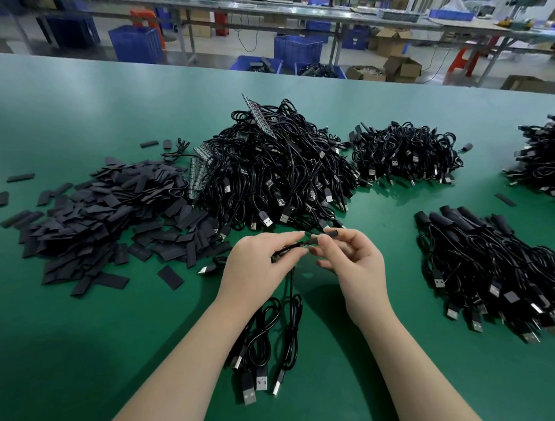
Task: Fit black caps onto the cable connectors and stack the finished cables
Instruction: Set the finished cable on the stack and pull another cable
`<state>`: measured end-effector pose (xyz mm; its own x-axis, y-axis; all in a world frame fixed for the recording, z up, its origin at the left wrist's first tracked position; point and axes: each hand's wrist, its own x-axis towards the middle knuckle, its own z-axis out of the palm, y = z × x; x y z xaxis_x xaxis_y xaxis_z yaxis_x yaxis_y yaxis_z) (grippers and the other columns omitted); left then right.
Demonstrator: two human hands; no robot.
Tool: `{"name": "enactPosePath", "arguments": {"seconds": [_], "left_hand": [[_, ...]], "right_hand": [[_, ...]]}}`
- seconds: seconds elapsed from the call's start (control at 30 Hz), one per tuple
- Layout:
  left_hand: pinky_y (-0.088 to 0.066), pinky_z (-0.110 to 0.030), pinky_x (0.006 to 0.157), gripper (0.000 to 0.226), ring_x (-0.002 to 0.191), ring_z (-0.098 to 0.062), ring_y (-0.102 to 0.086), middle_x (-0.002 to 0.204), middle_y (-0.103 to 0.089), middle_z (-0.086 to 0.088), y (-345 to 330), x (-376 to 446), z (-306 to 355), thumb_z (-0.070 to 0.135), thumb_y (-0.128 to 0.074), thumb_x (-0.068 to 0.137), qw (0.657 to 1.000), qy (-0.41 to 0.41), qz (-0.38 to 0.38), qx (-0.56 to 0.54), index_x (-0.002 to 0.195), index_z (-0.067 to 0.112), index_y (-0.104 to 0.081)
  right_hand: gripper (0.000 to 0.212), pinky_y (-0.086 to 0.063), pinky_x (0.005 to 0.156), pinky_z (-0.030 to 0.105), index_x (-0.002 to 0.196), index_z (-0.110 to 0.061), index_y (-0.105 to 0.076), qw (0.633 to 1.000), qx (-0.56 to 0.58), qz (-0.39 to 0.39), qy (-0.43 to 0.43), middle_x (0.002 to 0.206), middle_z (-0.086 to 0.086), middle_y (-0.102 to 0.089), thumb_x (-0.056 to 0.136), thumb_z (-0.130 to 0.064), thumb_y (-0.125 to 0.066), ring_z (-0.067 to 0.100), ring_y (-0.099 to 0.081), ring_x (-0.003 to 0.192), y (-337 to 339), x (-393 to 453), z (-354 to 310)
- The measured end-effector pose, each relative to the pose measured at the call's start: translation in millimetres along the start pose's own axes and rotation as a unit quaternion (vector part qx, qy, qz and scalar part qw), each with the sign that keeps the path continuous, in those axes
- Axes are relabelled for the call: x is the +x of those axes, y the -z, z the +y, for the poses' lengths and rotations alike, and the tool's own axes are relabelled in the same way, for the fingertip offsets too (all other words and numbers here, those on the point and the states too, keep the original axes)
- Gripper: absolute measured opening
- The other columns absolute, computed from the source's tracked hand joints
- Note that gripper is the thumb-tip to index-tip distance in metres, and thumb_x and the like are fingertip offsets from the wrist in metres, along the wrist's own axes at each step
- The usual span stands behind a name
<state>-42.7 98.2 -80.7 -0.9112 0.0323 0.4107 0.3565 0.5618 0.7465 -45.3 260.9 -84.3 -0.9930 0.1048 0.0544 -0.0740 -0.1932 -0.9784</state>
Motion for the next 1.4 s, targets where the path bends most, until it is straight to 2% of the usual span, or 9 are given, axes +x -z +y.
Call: {"name": "enactPosePath", "arguments": {"seconds": [0.17,0.33,0.47,0.63,0.8,0.87,1.1,1.3,1.4], "left_hand": [[-0.052,-0.022,0.073,0.016,0.081,-0.002,-0.066,0.086,-0.074,0.016,-0.2,-1.2,1.4,0.033,-0.075,0.083,0.999,-0.017,0.022,0.036,0.098,0.028,-0.078],[-0.052,-0.020,0.075,0.017,0.081,-0.001,-0.067,0.087,-0.074,0.016,-0.6,-2.0,0.5,0.032,-0.072,0.084,0.997,-0.045,0.033,0.046,0.099,0.027,-0.078],[-0.042,-0.008,0.080,0.021,0.084,0.000,-0.066,0.089,-0.074,0.017,-0.1,-1.1,0.6,0.037,-0.065,0.086,0.996,-0.068,0.022,0.061,0.099,0.027,-0.078],[-0.049,-0.019,0.075,0.022,0.080,-0.002,-0.065,0.084,-0.073,0.017,-3.0,-1.4,3.0,0.043,-0.065,0.084,0.997,-0.053,0.025,0.042,0.096,0.029,-0.078],[-0.054,-0.030,0.070,0.019,0.074,-0.005,-0.065,0.078,-0.072,0.015,-2.6,-2.0,4.8,0.041,-0.067,0.083,0.998,-0.034,0.026,0.039,0.092,0.028,-0.077],[-0.055,-0.033,0.070,0.020,0.073,-0.006,-0.066,0.080,-0.073,0.013,-2.4,-2.3,4.8,0.039,-0.067,0.083,0.998,-0.041,0.026,0.040,0.094,0.027,-0.078],[-0.051,-0.025,0.075,0.021,0.079,-0.003,-0.066,0.084,-0.074,0.014,-1.7,-2.3,3.3,0.038,-0.068,0.083,0.998,-0.041,0.028,0.030,0.098,0.027,-0.078],[-0.053,-0.032,0.072,0.021,0.075,-0.006,-0.066,0.081,-0.074,0.013,-2.3,-0.6,5.9,0.042,-0.065,0.084,0.999,-0.035,0.019,0.035,0.095,0.029,-0.078],[-0.051,-0.029,0.075,0.023,0.075,-0.006,-0.066,0.081,-0.074,0.013,-1.5,-1.9,5.7,0.040,-0.063,0.086,0.998,-0.047,0.011,0.041,0.097,0.027,-0.078]], "right_hand": [[0.009,-0.057,0.069,0.022,0.096,-0.013,-0.068,1.000,-0.007,-0.012,-0.007,0.080,0.004,-0.076,0.088,-0.011,-0.072,0.017,-0.074,0.081,-2.4,-2.3,1.9],[0.008,-0.057,0.070,0.023,0.091,-0.013,-0.068,1.000,0.002,-0.017,-0.016,0.081,0.007,-0.076,0.086,-0.011,-0.074,0.019,-0.075,0.083,-2.3,-1.9,2.0],[0.008,-0.057,0.069,0.023,0.089,-0.012,-0.068,0.999,0.016,-0.014,-0.025,0.081,0.008,-0.076,0.085,-0.011,-0.074,0.018,-0.074,0.082,-3.3,-2.4,2.7],[0.007,-0.055,0.068,0.021,0.083,-0.013,-0.068,0.999,0.045,-0.003,-0.018,0.077,0.010,-0.075,0.087,-0.010,-0.074,0.014,-0.070,0.070,-2.0,-2.6,2.6],[0.017,-0.056,0.071,0.023,0.077,-0.023,-0.072,0.999,0.047,-0.005,-0.015,0.076,0.009,-0.074,0.087,-0.009,-0.074,0.016,-0.070,0.072,-3.7,-3.1,2.0],[0.010,-0.056,0.071,0.023,0.084,-0.018,-0.071,0.998,0.053,-0.012,-0.021,0.078,0.009,-0.074,0.087,-0.008,-0.074,0.016,-0.072,0.075,-3.0,-3.0,2.4],[0.009,-0.055,0.072,0.023,0.088,-0.013,-0.068,0.999,0.047,-0.007,-0.023,0.074,0.011,-0.071,0.086,-0.006,-0.075,0.017,-0.069,0.071,-3.6,-2.6,3.7],[0.008,-0.056,0.071,0.024,0.084,-0.013,-0.068,0.998,0.065,0.015,-0.023,0.074,0.010,-0.072,0.086,-0.007,-0.074,0.017,-0.070,0.073,-5.8,-4.1,3.3],[0.008,-0.056,0.072,0.024,0.089,-0.010,-0.067,0.998,0.058,0.005,-0.023,0.075,0.010,-0.072,0.085,-0.008,-0.074,0.017,-0.069,0.072,-5.9,-4.1,3.9]]}}
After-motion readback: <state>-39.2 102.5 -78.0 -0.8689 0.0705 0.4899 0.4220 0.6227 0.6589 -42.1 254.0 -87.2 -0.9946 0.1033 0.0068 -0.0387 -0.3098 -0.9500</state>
